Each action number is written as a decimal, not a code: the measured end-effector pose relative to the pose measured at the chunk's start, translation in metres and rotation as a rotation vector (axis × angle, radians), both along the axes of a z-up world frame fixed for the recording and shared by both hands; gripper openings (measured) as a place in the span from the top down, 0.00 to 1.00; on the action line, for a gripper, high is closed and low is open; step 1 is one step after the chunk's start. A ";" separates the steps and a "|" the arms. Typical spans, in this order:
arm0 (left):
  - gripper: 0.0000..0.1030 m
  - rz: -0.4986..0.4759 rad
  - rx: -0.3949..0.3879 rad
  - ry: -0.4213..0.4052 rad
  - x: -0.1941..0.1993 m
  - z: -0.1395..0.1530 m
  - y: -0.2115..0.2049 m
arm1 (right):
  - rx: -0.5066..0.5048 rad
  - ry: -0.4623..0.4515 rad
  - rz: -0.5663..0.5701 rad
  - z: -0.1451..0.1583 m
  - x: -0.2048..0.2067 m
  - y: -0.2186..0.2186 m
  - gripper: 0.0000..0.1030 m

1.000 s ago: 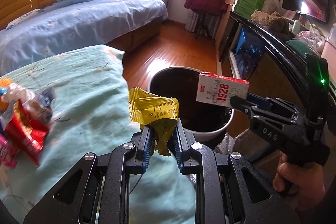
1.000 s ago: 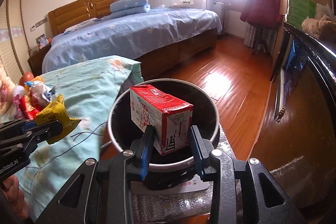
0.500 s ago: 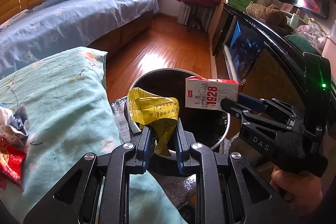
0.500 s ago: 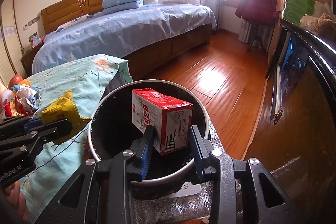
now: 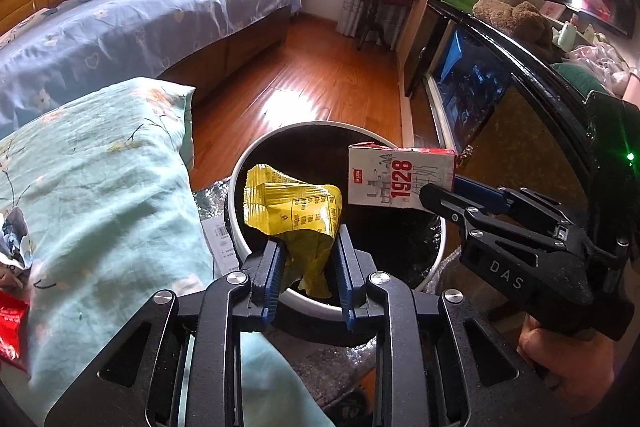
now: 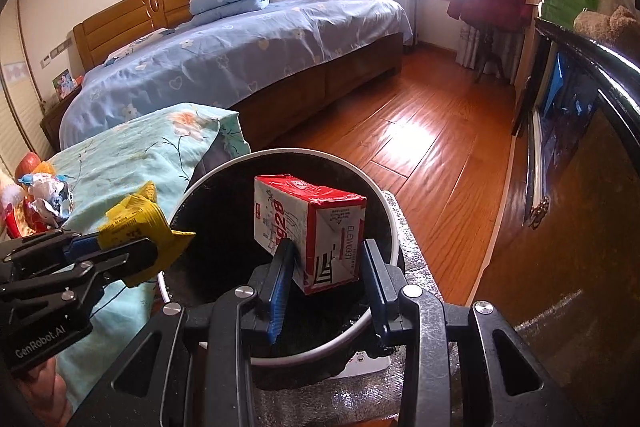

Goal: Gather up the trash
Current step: 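Open both tools to drop the wrapper and carton into the bin, then move both open tools back toward the trash on the table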

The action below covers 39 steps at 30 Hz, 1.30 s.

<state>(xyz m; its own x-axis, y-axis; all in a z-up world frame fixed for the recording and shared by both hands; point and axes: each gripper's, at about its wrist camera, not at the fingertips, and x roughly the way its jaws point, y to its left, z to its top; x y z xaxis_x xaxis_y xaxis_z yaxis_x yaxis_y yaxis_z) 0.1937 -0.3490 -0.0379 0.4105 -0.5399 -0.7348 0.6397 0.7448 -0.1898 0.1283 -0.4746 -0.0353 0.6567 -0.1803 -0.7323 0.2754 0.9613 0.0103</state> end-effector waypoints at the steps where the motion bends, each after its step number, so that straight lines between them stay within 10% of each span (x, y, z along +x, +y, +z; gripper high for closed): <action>1: 0.79 0.000 0.000 0.002 0.000 -0.001 0.000 | 0.000 0.001 0.002 0.000 0.001 0.000 0.66; 5: 0.74 0.003 0.006 0.005 0.003 -0.003 -0.003 | -0.001 0.006 -0.004 -0.001 0.002 -0.001 0.67; 11: 0.28 0.036 0.019 -0.017 -0.001 0.000 0.006 | 0.034 -0.007 -0.002 0.000 0.003 -0.003 0.64; 29: 0.27 0.296 -0.025 -0.036 -0.039 -0.004 0.153 | 0.159 -0.102 0.092 0.007 -0.027 0.075 0.16; 39: 0.27 0.437 -0.025 -0.018 -0.054 -0.017 0.234 | 0.208 -0.112 0.199 0.006 -0.030 0.141 0.14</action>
<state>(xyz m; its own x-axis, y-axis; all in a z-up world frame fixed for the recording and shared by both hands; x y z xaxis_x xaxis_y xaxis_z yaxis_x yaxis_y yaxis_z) 0.1400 -0.1153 -0.0553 0.6172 -0.3302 -0.7142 0.2691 0.9415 -0.2028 0.0981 -0.3333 -0.0297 0.7427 0.1060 -0.6612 0.0677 0.9704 0.2316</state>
